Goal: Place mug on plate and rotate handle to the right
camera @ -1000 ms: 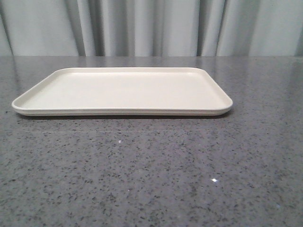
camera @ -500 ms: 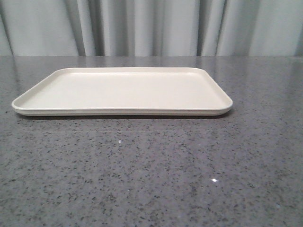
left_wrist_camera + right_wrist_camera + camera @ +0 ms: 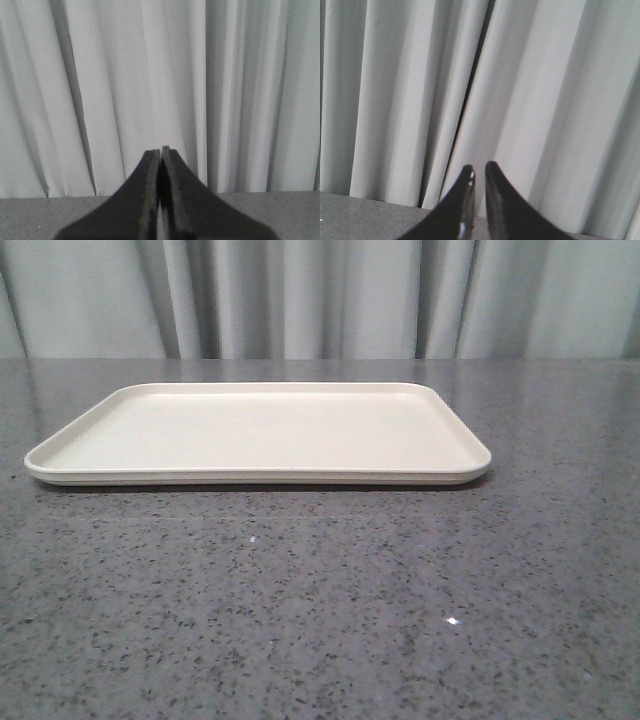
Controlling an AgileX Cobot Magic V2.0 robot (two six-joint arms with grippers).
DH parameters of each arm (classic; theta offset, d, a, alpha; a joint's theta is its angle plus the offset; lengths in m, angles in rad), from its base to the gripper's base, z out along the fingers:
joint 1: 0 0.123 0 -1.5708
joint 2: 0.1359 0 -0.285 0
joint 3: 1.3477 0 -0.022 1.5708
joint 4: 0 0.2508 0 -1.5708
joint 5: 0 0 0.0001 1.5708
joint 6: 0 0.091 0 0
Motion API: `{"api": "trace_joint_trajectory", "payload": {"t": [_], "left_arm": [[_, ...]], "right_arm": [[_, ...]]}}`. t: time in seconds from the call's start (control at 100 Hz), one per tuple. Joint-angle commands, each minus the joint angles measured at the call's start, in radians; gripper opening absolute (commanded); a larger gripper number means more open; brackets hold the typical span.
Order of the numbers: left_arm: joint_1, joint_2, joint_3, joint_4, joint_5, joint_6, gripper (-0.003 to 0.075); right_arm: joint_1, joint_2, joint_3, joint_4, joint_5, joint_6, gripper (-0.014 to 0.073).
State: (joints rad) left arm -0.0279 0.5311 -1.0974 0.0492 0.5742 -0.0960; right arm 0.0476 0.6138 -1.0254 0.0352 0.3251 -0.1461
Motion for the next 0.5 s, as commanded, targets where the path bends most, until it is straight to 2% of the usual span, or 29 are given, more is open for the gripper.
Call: {"api": "trace_joint_trajectory", "payload": {"t": [0.0, 0.06, 0.13, 0.25, 0.49], "left_arm": [[0.002, 0.036, -0.050, 0.002, -0.026, -0.007, -0.0018], [0.002, 0.048, -0.058, 0.004, -0.002, -0.004, -0.0016], [0.002, 0.058, -0.066, 0.004, 0.021, 0.001, 0.0001], [0.002, 0.078, -0.089, 0.004, 0.057, 0.001, 0.0080], [0.002, 0.096, -0.129, 0.002, 0.082, 0.001, 0.0295]], "right_arm": [[0.002, 0.018, -0.043, -0.008, -0.064, -0.013, 0.0240], [0.002, 0.019, -0.046, -0.008, -0.062, -0.013, 0.0324], [0.002, 0.019, -0.046, -0.008, -0.059, -0.013, 0.0379], [0.002, 0.019, -0.046, -0.009, -0.069, -0.013, 0.0387], [0.002, 0.018, -0.045, -0.009, -0.102, -0.013, 0.0384]]}}
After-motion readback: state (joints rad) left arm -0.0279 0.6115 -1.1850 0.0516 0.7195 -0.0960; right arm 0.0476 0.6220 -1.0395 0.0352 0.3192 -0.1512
